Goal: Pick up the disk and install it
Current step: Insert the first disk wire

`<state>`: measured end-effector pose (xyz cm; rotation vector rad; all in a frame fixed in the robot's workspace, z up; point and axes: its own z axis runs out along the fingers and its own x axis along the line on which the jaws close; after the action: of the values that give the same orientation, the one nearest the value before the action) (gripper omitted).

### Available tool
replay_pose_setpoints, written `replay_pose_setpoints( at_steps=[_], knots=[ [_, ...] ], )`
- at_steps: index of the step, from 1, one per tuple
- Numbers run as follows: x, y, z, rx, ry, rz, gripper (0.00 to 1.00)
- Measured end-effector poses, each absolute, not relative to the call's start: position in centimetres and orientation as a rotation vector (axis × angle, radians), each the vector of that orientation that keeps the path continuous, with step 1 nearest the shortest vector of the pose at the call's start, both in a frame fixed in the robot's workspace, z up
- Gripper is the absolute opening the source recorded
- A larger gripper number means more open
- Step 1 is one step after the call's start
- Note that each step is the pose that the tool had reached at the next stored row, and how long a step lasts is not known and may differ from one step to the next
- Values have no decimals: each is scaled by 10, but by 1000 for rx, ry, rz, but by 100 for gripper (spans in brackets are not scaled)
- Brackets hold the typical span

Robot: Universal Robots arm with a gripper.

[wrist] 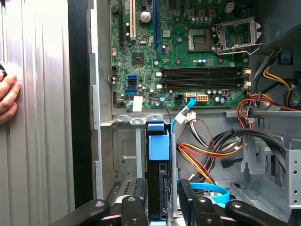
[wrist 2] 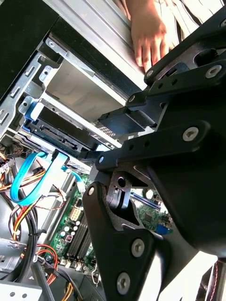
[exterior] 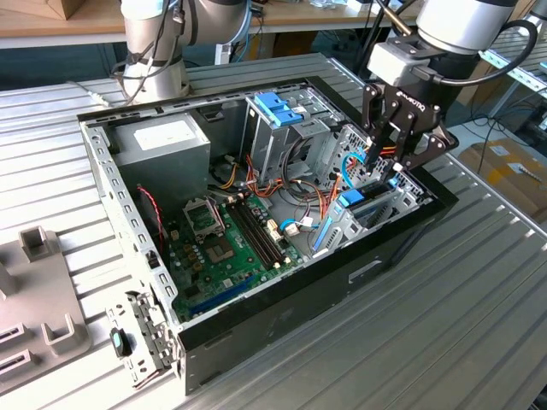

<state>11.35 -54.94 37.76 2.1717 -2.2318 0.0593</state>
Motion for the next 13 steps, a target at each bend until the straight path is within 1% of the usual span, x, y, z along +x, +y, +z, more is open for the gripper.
replay_pose_setpoints(
  at_steps=[13],
  knots=[
    [114, -545, 379, 2172, -2232, 59, 42]
  ],
)
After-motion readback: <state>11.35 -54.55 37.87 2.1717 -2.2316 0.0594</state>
